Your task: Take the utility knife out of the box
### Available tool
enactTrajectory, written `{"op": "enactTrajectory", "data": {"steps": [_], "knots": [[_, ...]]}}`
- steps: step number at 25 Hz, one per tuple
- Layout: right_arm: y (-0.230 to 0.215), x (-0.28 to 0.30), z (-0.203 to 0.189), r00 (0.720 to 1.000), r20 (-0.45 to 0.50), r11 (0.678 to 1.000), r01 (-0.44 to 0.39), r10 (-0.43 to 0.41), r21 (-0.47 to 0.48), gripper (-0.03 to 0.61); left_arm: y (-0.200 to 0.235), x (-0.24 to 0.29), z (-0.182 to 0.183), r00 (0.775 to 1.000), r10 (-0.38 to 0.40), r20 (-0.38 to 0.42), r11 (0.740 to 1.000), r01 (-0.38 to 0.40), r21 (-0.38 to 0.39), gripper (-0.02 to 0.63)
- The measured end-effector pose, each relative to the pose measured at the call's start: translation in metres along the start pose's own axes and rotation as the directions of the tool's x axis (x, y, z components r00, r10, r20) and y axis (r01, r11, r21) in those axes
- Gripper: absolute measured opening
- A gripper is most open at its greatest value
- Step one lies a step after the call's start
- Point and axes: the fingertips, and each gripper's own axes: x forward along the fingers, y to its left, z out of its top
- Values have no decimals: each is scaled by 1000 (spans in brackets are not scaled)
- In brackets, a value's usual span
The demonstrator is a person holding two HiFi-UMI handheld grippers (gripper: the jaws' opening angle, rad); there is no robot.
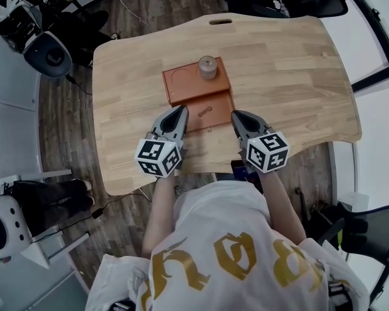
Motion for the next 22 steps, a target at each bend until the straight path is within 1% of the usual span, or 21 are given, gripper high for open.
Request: {"op": "enactTrajectory", "data": {"steps": [7, 10, 15, 18, 20, 22], "knots": [[-16, -3, -8, 1000, -18, 999, 21, -20, 25, 11, -3, 14, -10, 999, -20, -28, 999, 19, -31, 11], [-25, -3, -15, 999, -31, 999, 37, -36, 40, 12, -6, 23, -22, 997, -34, -66, 999, 33, -25, 11], [-40, 0, -22, 997, -56, 997, 55, -51, 62, 11, -4, 38, -40, 992, -58, -115, 995, 48, -91, 11], [-46, 2, -27, 996, -69, 995, 64, -59, 71, 11, -1, 46, -54, 982, -59, -177, 997, 49, -60, 11], [-51, 5, -28, 995, -78, 995, 67, -61, 75, 11, 2, 53, -65, 971, -54, -235, 999, 50, -21, 11], [-55, 8, -30, 994, -86, 994, 70, -63, 81, 11, 4, 60, -73, 959, -57, -278, 998, 58, -3, 11]]}}
